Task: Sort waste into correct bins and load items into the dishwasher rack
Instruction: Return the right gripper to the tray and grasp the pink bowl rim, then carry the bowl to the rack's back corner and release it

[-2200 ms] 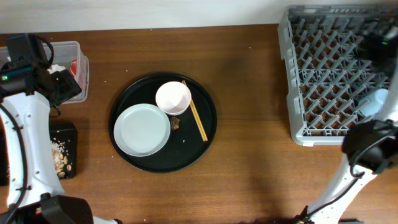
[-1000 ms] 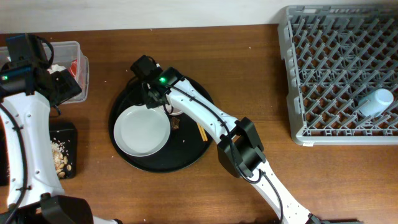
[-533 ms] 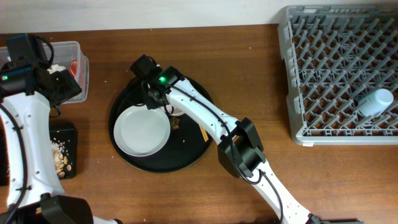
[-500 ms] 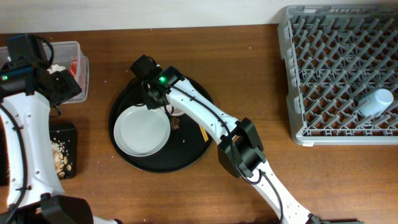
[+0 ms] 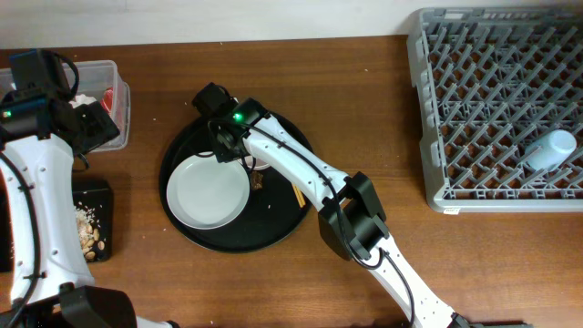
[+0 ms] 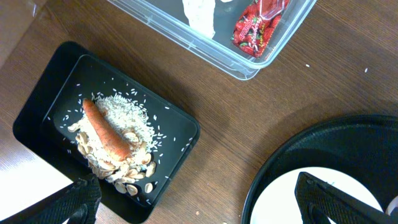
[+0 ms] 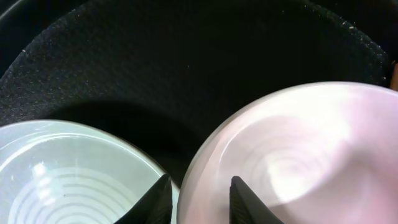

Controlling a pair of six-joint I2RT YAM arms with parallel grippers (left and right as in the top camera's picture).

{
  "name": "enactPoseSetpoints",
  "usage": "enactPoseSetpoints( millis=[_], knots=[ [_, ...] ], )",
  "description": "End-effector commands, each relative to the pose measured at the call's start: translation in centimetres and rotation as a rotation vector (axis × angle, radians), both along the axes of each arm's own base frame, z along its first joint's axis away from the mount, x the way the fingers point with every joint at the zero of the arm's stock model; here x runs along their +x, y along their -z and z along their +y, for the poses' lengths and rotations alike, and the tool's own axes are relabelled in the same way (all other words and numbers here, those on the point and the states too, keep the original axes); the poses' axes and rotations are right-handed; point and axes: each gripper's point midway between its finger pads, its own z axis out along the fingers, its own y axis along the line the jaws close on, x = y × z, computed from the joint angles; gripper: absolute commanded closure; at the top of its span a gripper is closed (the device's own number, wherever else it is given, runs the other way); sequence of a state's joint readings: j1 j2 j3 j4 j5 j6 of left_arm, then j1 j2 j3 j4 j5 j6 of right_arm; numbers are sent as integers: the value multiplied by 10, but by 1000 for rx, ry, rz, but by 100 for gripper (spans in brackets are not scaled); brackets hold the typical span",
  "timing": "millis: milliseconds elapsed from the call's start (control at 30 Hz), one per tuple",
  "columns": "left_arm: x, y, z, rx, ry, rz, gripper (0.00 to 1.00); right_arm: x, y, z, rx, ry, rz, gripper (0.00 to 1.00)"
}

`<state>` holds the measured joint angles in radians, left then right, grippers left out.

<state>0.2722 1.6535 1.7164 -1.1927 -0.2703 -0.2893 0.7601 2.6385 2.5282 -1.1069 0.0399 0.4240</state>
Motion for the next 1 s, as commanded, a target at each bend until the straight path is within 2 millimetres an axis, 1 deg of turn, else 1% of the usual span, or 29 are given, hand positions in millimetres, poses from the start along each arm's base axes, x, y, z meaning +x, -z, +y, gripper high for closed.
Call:
enactPoseSetpoints(
  millis=[0,133,167,200,233,267,300,367,433,467,500,567,600,633,667,700,767,800,833,867,900,933,967],
  knots=[
    [-1,3,0,0,-10,7,1,-3,14,-1,-6,26,32,70],
    [-1,3,0,0,-10,7,1,-3,15,-1,-7,26,34,72],
    [-1,3,0,0,-10,7,1,-4,15,-1,-7,26,35,83],
    [-1,3,0,1,-10,7,1,-4,15,-2,-8,26,35,90],
    [-1,3,0,0,-10,7,1,-4,15,-1,-6,26,36,96],
    [-1,3,0,0,-10,7,1,-5,12,3,17,22,45,96],
    [-1,3,0,1,-10,7,1,-3,-1,8,58,15,42,96],
    [-1,3,0,0,-10,7,1,7,-27,8,95,23,2,96],
    [-1,3,0,0,-10,7,1,23,-73,1,160,46,-65,96],
    [-1,3,0,1,-10,7,1,28,-90,-2,188,52,-83,96],
    [-1,3,0,1,-10,7,1,34,-120,-10,246,58,-102,96],
    [-1,3,0,0,-10,7,1,44,-164,-29,324,68,-135,96],
    [-1,3,0,1,-10,7,1,52,-183,-44,350,77,-159,96],
    [-1,3,0,1,-10,7,1,59,-202,-64,369,89,-185,96],
    [-1,3,0,1,-10,8,1,68,-217,-94,380,135,-201,96],
    [-1,3,0,1,-10,8,1,74,-227,-115,392,146,-211,96],
    [-1,3,0,0,-10,7,1,83,-248,-174,461,166,-201,96],
    [-1,3,0,1,-10,7,1,90,-252,-214,507,211,-175,96],
    [-1,3,0,1,-10,7,1,92,-254,-232,535,212,-164,96],
    [-1,3,0,0,-10,7,1,97,-255,-279,575,263,-151,96],
    [-1,3,0,1,-10,7,1,99,-255,-311,590,317,-146,96],
    [-1,3,0,0,-10,7,1,101,-255,-337,599,359,-151,96],
    [-1,3,0,0,-10,7,1,101,-256,-384,605,419,-171,96]
  ],
)
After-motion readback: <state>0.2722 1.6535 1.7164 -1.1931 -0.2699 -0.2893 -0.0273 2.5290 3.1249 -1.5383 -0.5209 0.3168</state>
